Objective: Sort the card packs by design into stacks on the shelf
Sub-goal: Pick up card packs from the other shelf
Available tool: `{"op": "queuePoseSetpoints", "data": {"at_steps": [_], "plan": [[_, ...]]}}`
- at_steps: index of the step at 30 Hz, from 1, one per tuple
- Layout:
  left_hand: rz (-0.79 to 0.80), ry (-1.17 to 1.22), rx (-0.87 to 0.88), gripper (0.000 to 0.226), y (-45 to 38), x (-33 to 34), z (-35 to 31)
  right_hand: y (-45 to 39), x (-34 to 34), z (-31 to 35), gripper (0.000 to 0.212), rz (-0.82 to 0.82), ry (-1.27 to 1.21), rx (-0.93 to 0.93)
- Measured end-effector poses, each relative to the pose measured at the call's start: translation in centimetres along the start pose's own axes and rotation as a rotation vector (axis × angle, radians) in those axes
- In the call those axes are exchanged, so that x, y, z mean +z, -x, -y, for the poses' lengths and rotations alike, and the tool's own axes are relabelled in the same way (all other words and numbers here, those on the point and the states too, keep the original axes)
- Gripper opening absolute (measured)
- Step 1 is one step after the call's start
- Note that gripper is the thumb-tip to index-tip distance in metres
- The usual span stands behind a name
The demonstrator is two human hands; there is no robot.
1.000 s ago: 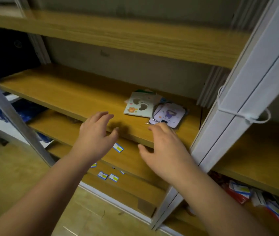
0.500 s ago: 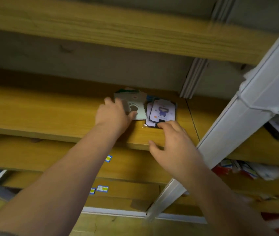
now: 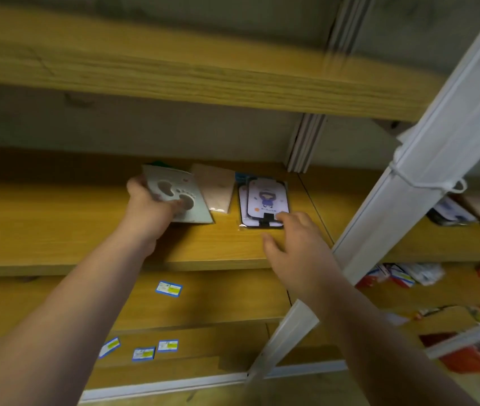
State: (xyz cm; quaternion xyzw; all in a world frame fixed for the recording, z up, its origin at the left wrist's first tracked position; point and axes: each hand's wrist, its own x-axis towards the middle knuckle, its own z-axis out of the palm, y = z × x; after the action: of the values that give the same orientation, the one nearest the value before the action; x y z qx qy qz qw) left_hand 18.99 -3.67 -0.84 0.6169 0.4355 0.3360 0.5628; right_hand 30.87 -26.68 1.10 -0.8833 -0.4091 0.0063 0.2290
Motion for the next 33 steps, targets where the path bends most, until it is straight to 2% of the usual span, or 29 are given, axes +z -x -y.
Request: {"op": "queuePoseSetpoints", "data": {"at_steps": [4,8,11,15,20,22,24,26,31,33], "plan": [[-0.002,0.217,-0.123,0.076,0.9,-0.8,0.6,-3.7,0.2,0.5,0.059,0.016,-0.01,0.165],[0.087,0.326,-0.137,0.047,2.1,-1.6,0.9,-7.0,0.4,0.3,0.073,0.02,0.078,0.315],[0.139,0.375,-0.125,0.046,3.1,-2.4,1.3,-8.2,0.9,0.3,0.084,0.073,0.138,0.395],[0.163,0.401,-0.084,0.049,4.3,-2.8,1.4,-8.7,1.7,0.6,0.089,0.112,0.242,0.401],[0.184,0.424,-0.066,0.049,5.1,-3.0,1.2,-9.4,1.0,0.1,0.089,0.061,-0.049,0.481],[0.2,0.427,-0.053,0.049,5.2,-2.9,1.1,-9.5,0.6,-0.1,0.073,-0.005,-0.22,0.519],[0.223,0.429,-0.046,0.047,5.3,-2.9,1.1,-9.4,0.5,-0.4,0.046,-0.098,-0.425,0.515],[0.241,0.44,-0.049,0.046,5.2,-2.8,1.1,-9.0,0.5,-0.4,0.025,-0.112,-0.659,0.528],[0.228,0.453,-0.1,0.049,5.6,-2.7,1.1,-6.5,-0.2,0.5,0.005,-0.065,-0.889,0.517],[0.219,0.448,-0.116,0.051,6.2,-2.4,1.2,-4.8,-0.8,0.8,0.005,-0.074,-0.957,0.506]]}}
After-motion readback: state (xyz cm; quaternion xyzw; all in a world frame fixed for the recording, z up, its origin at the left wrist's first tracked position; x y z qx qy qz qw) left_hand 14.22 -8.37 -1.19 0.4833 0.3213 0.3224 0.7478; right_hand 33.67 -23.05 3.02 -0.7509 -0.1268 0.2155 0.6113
